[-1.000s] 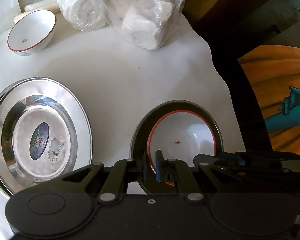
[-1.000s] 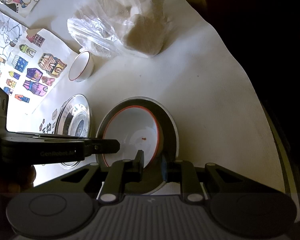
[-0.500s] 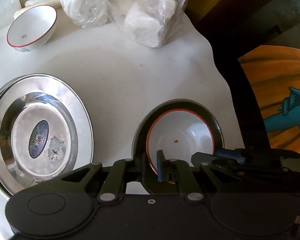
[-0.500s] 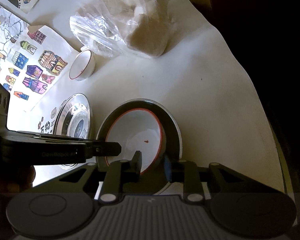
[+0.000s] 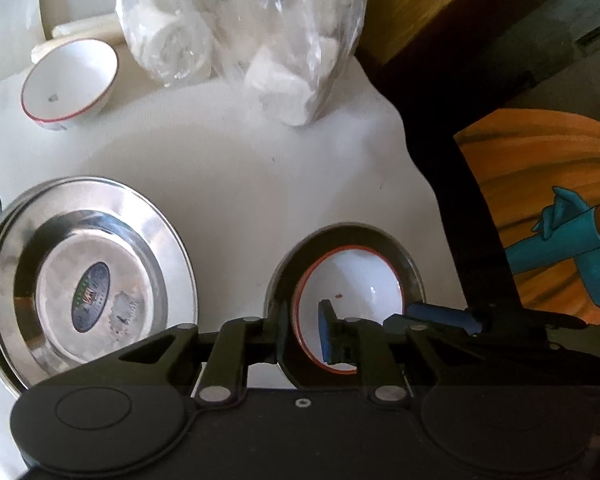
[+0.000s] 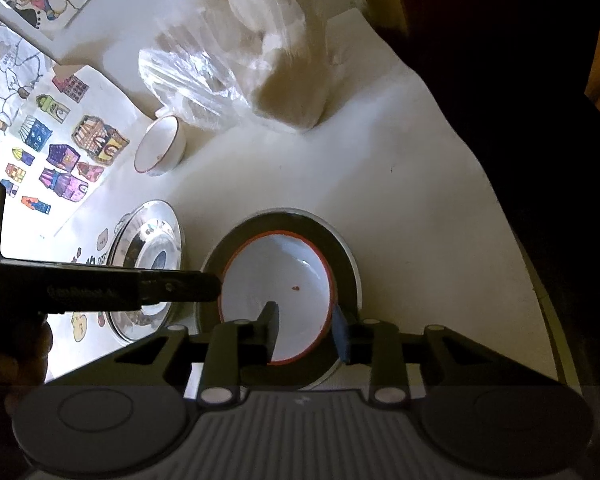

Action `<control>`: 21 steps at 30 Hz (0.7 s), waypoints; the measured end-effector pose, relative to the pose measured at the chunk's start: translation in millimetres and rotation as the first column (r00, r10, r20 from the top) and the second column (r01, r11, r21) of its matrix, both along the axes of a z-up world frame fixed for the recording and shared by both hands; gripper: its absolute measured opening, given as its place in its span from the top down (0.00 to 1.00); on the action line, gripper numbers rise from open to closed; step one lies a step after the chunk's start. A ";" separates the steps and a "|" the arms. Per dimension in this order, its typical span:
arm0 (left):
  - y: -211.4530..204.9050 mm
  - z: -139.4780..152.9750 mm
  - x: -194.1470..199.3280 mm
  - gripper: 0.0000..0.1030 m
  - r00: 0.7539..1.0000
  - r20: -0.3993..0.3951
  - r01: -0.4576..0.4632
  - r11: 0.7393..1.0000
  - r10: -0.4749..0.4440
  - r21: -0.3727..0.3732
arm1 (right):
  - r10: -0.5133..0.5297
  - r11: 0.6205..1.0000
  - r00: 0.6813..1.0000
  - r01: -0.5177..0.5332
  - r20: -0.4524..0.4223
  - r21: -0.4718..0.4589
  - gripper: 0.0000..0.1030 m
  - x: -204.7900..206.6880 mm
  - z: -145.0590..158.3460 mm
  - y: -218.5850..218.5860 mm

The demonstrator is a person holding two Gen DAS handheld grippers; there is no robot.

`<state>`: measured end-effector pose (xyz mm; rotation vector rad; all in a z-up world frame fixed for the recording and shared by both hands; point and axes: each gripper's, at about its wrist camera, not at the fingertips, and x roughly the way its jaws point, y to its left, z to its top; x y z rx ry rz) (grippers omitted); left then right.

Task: Organize plates and bowls
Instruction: 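Open the left gripper and pull it away from the bowls, then move the left gripper to the second white bowl's rim and close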

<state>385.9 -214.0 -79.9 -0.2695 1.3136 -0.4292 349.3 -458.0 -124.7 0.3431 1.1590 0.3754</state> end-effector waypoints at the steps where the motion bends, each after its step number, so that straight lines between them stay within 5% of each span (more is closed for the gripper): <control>1: 3.5 2.3 -0.4 0.81 1.000 0.007 -0.006 1.000 0.006 -0.004 | -0.002 1.000 1.000 0.002 0.006 -0.002 0.66 -0.2 2.5 0.5; 14: 77.2 28.9 7.5 0.70 0.981 0.074 -0.177 0.984 0.179 -0.038 | 0.037 0.999 0.995 -0.040 0.094 0.022 0.63 11.9 33.0 46.6; 21: 132.2 29.2 22.2 0.25 0.954 0.096 -0.283 0.959 0.285 -0.034 | 0.079 0.996 0.988 -0.085 0.135 0.034 0.42 33.3 38.8 87.3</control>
